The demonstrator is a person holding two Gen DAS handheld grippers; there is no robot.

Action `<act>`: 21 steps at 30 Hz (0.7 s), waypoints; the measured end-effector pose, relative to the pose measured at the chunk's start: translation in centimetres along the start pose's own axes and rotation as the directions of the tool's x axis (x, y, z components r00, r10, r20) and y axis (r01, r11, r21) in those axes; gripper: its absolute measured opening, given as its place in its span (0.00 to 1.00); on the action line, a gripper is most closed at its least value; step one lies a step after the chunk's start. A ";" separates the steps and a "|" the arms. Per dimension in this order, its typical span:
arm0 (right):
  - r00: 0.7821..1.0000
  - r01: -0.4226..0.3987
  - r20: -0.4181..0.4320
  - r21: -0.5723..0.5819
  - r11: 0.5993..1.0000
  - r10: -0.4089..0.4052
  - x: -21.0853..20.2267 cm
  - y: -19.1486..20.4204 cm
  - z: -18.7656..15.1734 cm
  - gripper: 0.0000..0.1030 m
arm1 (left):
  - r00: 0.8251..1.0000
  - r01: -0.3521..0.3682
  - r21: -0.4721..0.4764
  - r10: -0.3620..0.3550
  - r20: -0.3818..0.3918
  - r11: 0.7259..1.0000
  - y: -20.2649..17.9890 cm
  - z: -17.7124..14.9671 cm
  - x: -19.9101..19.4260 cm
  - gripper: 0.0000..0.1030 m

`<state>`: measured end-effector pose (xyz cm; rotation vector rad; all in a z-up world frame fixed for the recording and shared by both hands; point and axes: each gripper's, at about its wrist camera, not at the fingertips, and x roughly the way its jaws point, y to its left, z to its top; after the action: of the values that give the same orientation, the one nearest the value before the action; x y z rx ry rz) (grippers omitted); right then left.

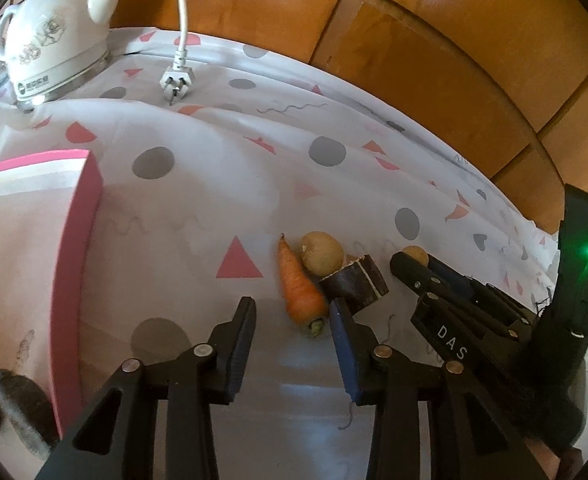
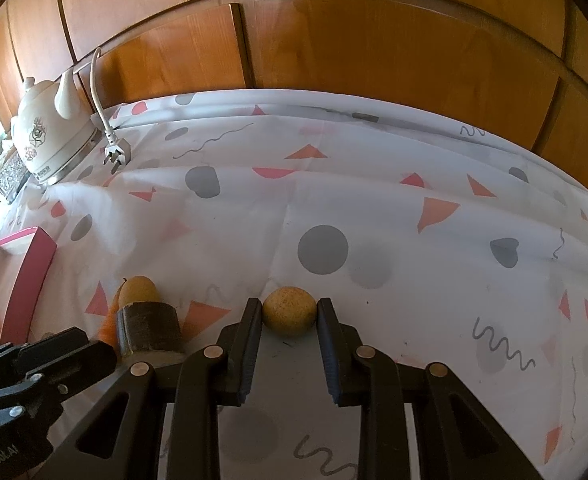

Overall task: Organize fruits
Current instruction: 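Grasp the carrot with left tool while right tool holds the potato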

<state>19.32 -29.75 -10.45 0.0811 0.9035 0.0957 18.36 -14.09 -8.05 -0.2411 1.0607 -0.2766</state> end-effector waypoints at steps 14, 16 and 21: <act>1.000 -0.006 -0.012 -0.013 1.000 0.006 -0.9 -0.1 -0.4 0.27 | 1.000 0.029 0.053 -0.029 -0.001 0.998 0.3 -1.6 -1.1 0.20; 1.000 -0.012 -0.014 -0.012 1.000 0.012 -1.6 -0.2 -0.9 0.27 | 0.999 0.034 0.072 -0.034 -0.007 0.997 0.5 -2.4 -1.8 0.20; 0.999 -0.042 -0.029 -0.003 0.999 0.042 -4.3 -0.4 -3.0 0.27 | 0.999 0.051 0.139 -0.049 -0.022 0.989 0.5 -5.2 -3.6 0.20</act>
<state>14.33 -30.57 -9.02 0.0956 0.9302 0.1379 12.20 -12.77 -7.68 -0.1393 1.0498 -0.3977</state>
